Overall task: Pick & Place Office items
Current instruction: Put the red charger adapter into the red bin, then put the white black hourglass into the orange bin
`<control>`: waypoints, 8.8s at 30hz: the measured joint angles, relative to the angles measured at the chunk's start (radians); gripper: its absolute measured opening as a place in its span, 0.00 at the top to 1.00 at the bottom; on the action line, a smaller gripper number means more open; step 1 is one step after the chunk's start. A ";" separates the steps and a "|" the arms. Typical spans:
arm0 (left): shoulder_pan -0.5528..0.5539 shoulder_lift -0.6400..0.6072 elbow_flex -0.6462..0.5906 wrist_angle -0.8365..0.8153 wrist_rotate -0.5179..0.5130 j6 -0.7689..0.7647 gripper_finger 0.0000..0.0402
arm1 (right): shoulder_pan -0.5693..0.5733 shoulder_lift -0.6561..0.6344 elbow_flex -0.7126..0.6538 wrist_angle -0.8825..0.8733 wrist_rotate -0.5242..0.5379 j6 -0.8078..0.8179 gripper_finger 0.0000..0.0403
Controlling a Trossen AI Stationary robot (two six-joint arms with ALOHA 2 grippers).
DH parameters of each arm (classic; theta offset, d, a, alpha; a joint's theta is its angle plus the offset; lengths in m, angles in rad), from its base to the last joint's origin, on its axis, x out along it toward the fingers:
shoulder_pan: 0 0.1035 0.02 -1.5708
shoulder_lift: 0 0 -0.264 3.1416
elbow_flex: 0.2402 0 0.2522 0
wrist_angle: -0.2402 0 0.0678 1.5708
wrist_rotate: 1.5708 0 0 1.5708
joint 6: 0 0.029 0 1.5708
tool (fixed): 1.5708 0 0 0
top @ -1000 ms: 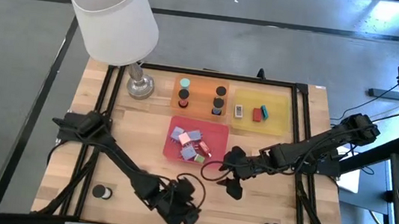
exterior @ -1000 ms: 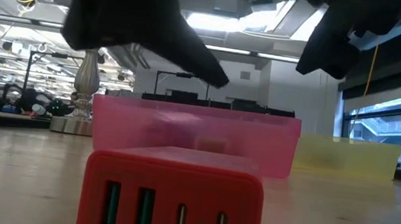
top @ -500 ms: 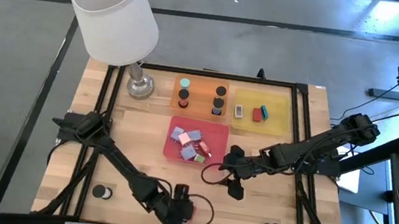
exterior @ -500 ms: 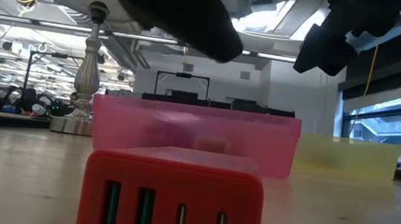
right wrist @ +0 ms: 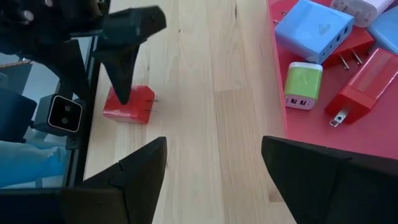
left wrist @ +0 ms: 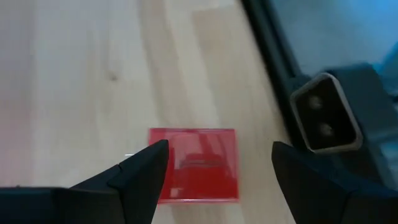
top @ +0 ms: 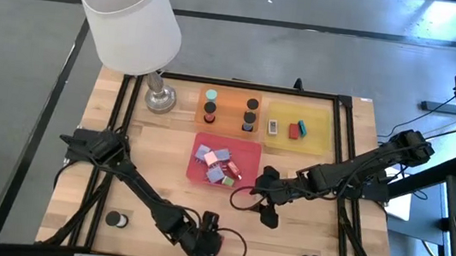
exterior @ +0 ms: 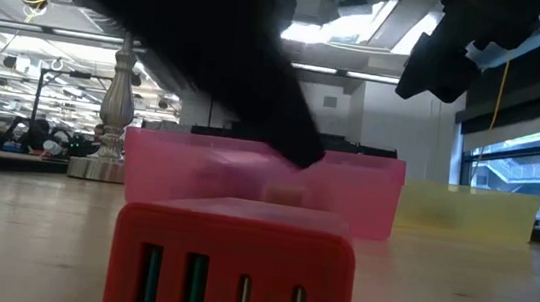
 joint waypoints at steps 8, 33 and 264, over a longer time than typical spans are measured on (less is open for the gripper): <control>0.001 -0.005 0.000 0.007 -0.082 0.019 0.30 | -0.001 0.000 0.000 0.000 0.079 0.029 0.34; -0.001 -0.040 -0.001 -0.109 -0.012 0.160 0.30 | 0.120 0.000 0.000 -0.035 0.414 0.316 0.34; -0.214 -0.524 0.000 -0.595 -0.071 -0.833 0.16 | 0.100 0.000 0.000 0.040 0.305 0.264 0.34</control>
